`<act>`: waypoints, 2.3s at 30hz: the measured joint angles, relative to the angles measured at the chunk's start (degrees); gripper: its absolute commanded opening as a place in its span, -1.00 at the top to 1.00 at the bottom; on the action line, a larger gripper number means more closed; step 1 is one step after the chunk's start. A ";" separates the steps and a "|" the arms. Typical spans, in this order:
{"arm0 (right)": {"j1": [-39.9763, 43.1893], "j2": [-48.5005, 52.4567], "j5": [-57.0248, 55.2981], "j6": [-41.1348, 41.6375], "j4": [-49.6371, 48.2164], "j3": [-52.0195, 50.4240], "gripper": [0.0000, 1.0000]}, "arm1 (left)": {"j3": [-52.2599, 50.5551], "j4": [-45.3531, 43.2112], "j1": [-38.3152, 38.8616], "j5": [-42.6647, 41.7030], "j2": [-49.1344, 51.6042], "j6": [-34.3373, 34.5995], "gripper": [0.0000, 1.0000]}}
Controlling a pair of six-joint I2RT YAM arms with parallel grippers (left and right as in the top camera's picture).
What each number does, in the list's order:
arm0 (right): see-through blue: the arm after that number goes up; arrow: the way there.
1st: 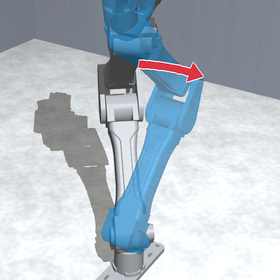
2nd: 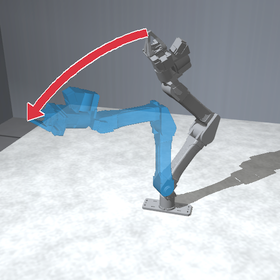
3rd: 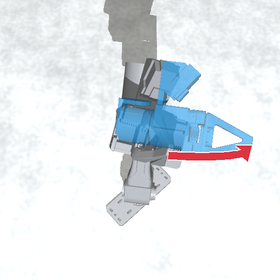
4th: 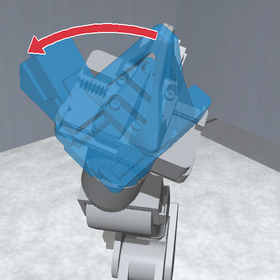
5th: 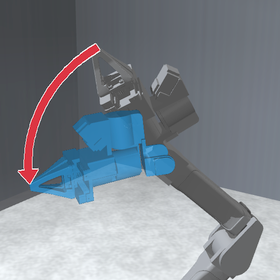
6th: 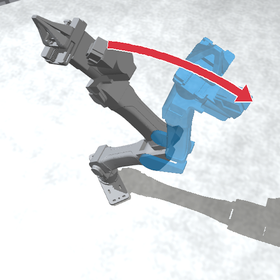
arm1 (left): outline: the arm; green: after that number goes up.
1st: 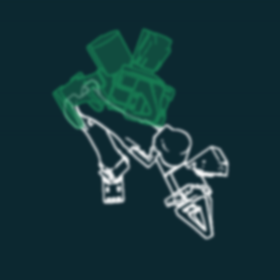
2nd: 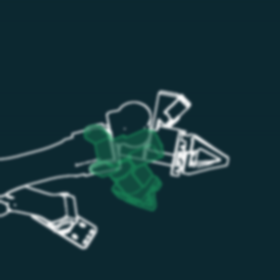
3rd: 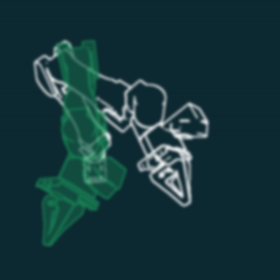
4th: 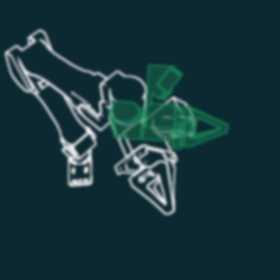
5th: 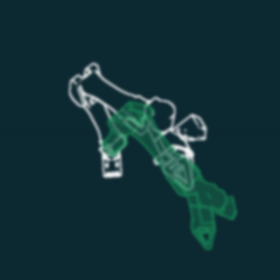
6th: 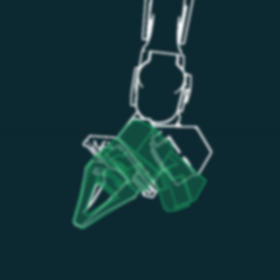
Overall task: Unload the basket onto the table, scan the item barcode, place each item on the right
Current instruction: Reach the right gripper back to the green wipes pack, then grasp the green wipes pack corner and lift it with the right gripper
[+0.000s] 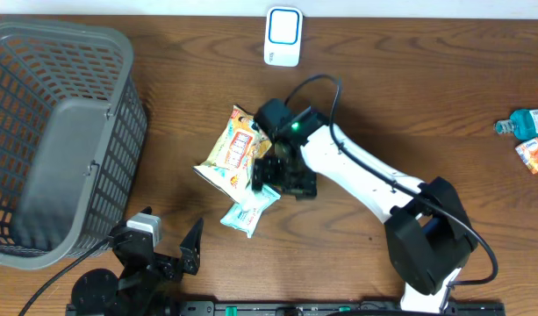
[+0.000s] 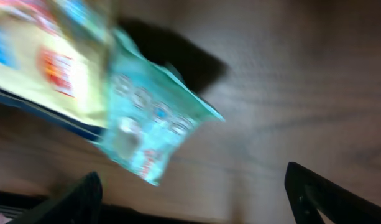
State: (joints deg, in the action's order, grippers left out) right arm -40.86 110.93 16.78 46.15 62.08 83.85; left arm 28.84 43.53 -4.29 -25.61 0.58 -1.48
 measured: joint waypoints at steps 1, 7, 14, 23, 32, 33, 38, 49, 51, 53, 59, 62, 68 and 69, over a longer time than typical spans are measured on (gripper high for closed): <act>-0.35 0.00 0.20 0.13 0.11 -0.72 -0.73 | 0.00 0.00 0.00 0.00 0.00 0.00 -0.95; -3.56 0.02 0.81 1.14 -4.09 -3.17 -0.58 | 0.00 0.00 0.00 0.00 0.00 0.00 -0.96; -7.34 0.02 -2.97 6.21 -15.76 -6.19 -0.29 | 0.00 0.00 0.00 0.00 0.00 0.00 -0.96; -9.97 -0.02 -5.01 14.08 -24.11 -14.23 0.97 | 0.00 0.00 0.00 0.00 0.00 0.00 -0.96; -8.48 -0.50 -5.09 13.73 -19.71 -13.51 0.97 | 0.00 0.00 0.00 0.00 0.00 0.00 -0.96; -7.23 -0.52 -4.37 13.29 -18.08 -13.42 0.97 | 0.00 0.02 0.00 -0.02 0.00 0.00 -0.96; 2.89 -0.55 5.53 5.99 -12.20 -12.87 0.97 | 0.00 0.00 0.00 0.00 0.00 0.00 -0.96; 19.89 -0.55 39.43 -0.13 -4.24 -12.35 0.97 | 0.00 0.00 0.00 0.00 0.00 0.00 -0.96; 21.53 -0.55 42.95 -0.07 -3.78 -12.35 0.97 | 0.00 0.00 0.00 0.00 0.00 0.00 -0.96; 22.77 -0.55 45.81 -0.02 -2.25 -12.33 0.97 | 0.00 0.00 0.00 0.00 0.00 0.00 -0.95; 23.82 -0.55 49.27 0.20 3.19 -12.33 0.97 | 0.00 0.00 0.00 0.00 0.00 0.00 -0.96; 23.80 -0.55 50.05 1.46 9.46 -12.31 0.97 | 0.00 0.00 0.00 0.00 0.00 0.00 -0.96; 23.80 -0.55 52.15 3.50 16.52 -12.28 0.98 | 0.00 0.00 0.00 0.00 0.00 0.00 -0.96; 23.80 -0.55 52.48 3.48 16.55 -12.28 0.98 | 0.00 0.00 0.00 0.00 0.00 0.00 -0.96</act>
State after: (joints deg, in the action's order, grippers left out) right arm -17.06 110.39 69.25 49.63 78.63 71.57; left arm 28.84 43.53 -4.29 -25.61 0.58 -1.48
